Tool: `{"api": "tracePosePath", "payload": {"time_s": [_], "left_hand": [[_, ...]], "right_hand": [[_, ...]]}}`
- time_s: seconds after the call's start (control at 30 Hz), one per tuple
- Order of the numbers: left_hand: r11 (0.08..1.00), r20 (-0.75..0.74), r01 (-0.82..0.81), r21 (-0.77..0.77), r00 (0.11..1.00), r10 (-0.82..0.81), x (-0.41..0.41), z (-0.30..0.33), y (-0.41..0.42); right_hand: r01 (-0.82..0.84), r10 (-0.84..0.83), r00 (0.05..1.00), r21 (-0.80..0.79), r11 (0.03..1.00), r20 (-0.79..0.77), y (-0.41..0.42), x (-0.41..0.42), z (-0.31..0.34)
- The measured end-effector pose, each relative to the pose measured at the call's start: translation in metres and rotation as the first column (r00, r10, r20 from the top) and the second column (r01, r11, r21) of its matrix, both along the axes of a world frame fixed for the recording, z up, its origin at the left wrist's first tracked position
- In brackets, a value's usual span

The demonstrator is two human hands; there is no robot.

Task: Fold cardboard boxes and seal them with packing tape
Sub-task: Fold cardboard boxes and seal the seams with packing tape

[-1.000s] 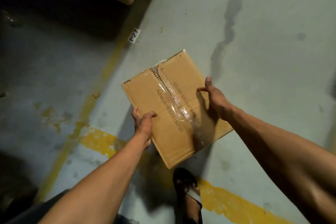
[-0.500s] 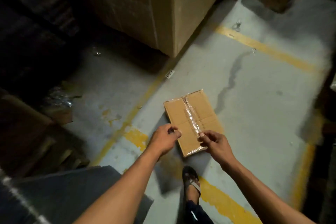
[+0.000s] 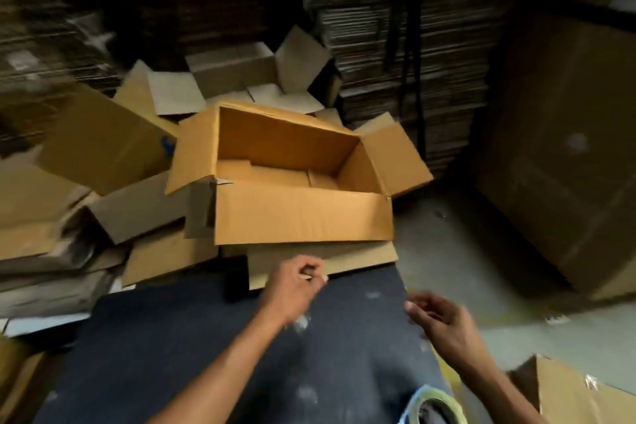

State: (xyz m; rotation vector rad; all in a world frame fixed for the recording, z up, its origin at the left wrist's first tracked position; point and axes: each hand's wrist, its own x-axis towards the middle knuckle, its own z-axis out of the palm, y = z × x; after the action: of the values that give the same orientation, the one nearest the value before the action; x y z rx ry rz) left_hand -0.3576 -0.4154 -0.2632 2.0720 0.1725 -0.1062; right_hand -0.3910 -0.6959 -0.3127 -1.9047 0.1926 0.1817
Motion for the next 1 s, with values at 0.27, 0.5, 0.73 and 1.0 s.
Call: {"api": "tracePosePath", "payload": {"time_s": [0.27, 0.5, 0.73, 1.0], "left_hand": [[0.774, 0.188, -0.633, 0.004, 0.761, 0.621, 0.089, 0.051, 0.109], [0.752, -0.068, -0.657, -0.054, 0.754, 0.654, 0.136, 0.030, 0.125], [0.769, -0.090, -0.622, -0.151, 0.783, 0.616, 0.146, 0.041, 0.152], [0.632, -0.247, -0.611, -0.476, 0.783, 0.570, 0.064, 0.011, 0.209]], "right_hand": [[-0.413, 0.533, 0.834, -0.477, 0.776, 0.145, 0.140, 0.165, 0.039], [-0.373, 0.586, 0.802, -0.670, 0.641, 0.114, 0.191, 0.250, 0.004], [-0.410, 0.678, 0.731, -0.746, 0.525, 0.076, 0.194, 0.244, 0.021], [-0.264, 0.780, 0.609, -0.890, 0.371, 0.145, 0.178, 0.124, 0.059]]}}
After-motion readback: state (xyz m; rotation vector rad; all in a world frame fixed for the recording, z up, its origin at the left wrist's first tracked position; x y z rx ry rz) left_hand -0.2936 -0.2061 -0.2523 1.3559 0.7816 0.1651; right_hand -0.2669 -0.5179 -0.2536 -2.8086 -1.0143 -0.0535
